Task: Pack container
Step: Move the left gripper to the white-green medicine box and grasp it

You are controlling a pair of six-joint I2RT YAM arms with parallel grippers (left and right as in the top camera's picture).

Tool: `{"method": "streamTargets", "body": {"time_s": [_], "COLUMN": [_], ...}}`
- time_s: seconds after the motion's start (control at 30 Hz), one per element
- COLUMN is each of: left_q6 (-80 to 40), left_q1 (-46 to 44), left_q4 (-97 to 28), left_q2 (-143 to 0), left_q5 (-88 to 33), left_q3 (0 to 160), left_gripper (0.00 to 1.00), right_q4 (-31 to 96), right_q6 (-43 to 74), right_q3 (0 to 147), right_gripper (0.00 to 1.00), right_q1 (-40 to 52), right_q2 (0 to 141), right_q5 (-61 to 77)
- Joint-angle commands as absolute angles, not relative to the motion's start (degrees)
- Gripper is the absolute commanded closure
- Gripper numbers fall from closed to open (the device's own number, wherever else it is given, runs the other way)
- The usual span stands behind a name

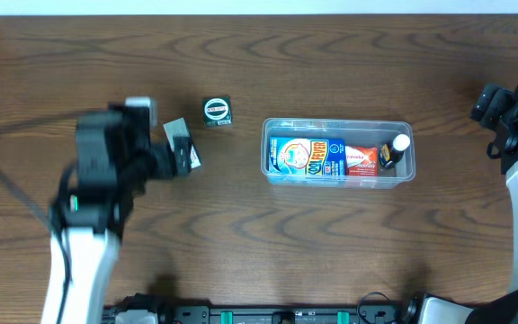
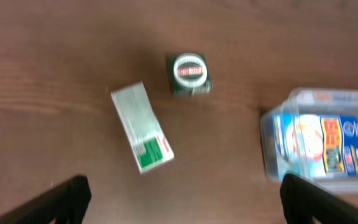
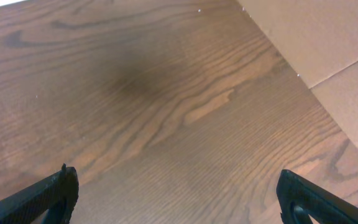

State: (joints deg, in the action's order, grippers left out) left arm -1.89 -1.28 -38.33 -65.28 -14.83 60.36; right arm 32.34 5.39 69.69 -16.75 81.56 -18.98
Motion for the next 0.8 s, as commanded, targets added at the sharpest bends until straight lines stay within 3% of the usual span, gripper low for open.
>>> {"method": "streamTargets", "body": {"time_s": [0.0, 0.3, 0.47, 0.77], "left_q6": [-2.7, -2.7, -8.8, -18.0], "left_q1": [-1.1, -1.0, -1.0, -1.1], "left_q4": [-41.0, -38.5, -38.5, -38.5], "left_q2": [-73.4, -83.6, -87.9, -92.5], "left_q5": [-16.1, -15.4, -15.3, -4.3], "left_q3": [68.0, 68.7, 68.7, 68.7], "left_gripper": [0.02, 0.02, 0.01, 0.01], "right_q4": [32.4, 32.4, 32.4, 32.4], "right_q6": [4.6, 4.6, 4.6, 4.6], "right_q3": [70.5, 70.5, 70.5, 70.5], "right_gripper": [0.01, 0.01, 0.01, 0.01], "right_q1": [-17.1, -17.1, -17.1, -17.1], "right_q2": [80.8, 80.8, 80.8, 80.8], "right_q5": [-19.5, -19.5, -19.5, -19.5]}}
